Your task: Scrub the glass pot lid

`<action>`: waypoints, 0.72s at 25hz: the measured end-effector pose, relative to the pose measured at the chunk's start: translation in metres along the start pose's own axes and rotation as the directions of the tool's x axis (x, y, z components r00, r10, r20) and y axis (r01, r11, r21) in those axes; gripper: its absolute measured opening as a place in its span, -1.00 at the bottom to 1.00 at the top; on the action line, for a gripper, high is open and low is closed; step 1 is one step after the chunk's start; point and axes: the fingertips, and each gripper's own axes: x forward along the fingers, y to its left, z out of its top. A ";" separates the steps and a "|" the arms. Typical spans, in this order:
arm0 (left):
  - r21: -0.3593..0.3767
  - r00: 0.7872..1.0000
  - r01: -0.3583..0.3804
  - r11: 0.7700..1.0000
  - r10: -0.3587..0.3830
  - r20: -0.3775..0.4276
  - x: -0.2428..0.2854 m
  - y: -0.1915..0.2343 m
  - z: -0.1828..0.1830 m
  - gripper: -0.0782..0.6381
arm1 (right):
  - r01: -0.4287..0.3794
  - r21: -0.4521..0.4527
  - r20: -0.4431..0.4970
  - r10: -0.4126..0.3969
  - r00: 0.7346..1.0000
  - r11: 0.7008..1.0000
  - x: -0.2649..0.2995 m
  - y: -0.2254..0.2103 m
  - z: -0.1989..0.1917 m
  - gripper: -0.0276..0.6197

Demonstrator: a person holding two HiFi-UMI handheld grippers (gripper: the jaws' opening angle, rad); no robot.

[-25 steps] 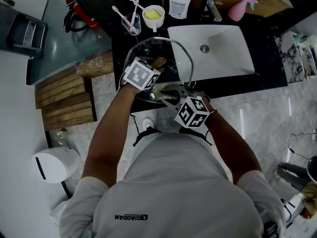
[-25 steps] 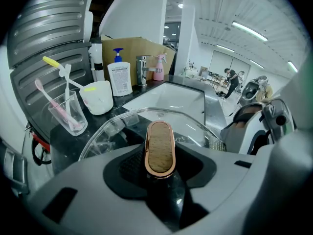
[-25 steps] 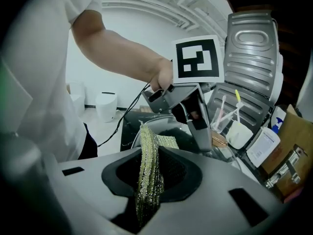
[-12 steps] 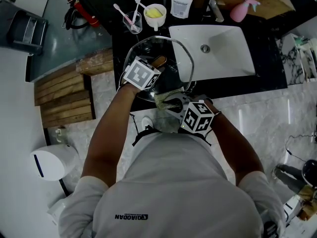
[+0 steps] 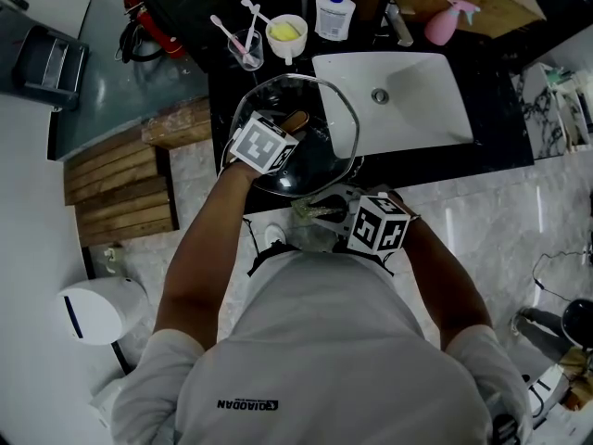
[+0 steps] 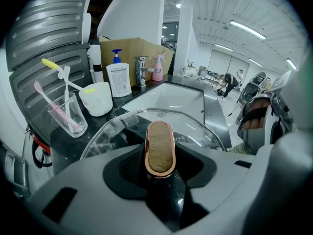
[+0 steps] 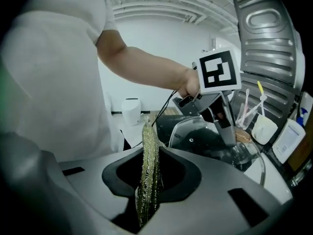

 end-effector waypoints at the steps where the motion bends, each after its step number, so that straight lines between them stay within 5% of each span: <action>1: 0.004 1.000 -0.002 1.000 0.002 0.000 0.000 0.000 0.000 -0.28 | 0.011 0.022 0.022 -0.012 1.000 1.000 -0.005 -0.002 0.005 -0.64; 6: 0.049 0.999 -0.036 0.998 0.036 -0.011 0.000 0.001 -0.001 -0.27 | 0.153 0.182 0.128 -0.177 0.976 0.971 -0.033 -0.031 0.018 -0.64; 11: 0.078 0.999 -0.044 0.996 0.042 0.034 -0.020 -0.003 0.009 -0.13 | 0.236 0.404 0.201 -0.337 0.920 0.884 -0.052 -0.060 0.020 -0.64; 14: 0.068 0.994 -0.058 0.996 0.051 0.095 -0.042 -0.006 0.012 -0.12 | 0.247 0.551 0.232 -0.430 0.872 0.797 -0.060 -0.078 0.018 -0.64; 18: -0.016 0.973 -0.046 0.999 0.048 0.224 -0.081 -0.014 0.014 -0.12 | 0.086 0.797 0.345 -0.567 0.748 0.598 -0.075 -0.094 0.026 -0.64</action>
